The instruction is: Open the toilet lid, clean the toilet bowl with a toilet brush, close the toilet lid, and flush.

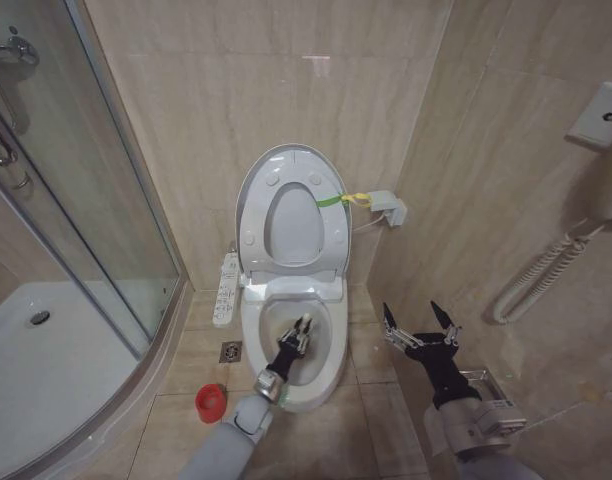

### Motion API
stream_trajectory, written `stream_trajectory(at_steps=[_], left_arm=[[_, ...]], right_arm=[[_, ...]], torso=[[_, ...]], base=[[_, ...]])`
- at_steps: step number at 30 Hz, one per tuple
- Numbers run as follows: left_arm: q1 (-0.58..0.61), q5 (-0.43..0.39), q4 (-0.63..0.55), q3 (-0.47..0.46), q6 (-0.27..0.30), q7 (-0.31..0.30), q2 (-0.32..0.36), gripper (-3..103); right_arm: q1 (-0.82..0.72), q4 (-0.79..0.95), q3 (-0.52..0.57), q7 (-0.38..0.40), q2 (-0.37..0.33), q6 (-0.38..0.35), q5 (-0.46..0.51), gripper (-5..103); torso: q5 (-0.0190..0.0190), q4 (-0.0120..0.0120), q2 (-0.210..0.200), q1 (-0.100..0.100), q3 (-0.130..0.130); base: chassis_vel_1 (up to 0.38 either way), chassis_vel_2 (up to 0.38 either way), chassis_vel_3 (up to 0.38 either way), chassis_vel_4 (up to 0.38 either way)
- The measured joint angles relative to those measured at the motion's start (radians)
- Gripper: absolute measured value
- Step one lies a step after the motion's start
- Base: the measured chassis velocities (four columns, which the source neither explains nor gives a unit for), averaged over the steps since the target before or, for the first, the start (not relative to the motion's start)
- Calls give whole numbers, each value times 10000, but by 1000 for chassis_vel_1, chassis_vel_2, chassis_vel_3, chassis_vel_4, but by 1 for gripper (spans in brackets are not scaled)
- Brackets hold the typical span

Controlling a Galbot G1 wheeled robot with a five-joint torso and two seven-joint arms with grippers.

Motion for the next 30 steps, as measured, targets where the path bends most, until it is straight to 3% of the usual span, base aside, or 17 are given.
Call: stream_trajectory(at_steps=[10,16,25,30], left_arm=[[582,13,-2137,768,564,-119,300,19],[685,30,-2278,783,602,-139,329,19],[638,44,-1100,217,235,2,415,19],[315,39,158,-157,-117,97,398,19]], right_arm=[[0,0,0,-1,0,0,0,100],[0,0,0,0,0,0,0,100],[0,0,0,0,0,0,0,100],[0,0,0,0,0,0,0,100]], torso=[[1,3,0,0,0],[0,3,0,0,0],[-1,1,0,0,0],[-1,3,0,0,0]], base=[[0,0,0,0],[0,0,0,0],[0,0,0,0],[0,0,0,0]])
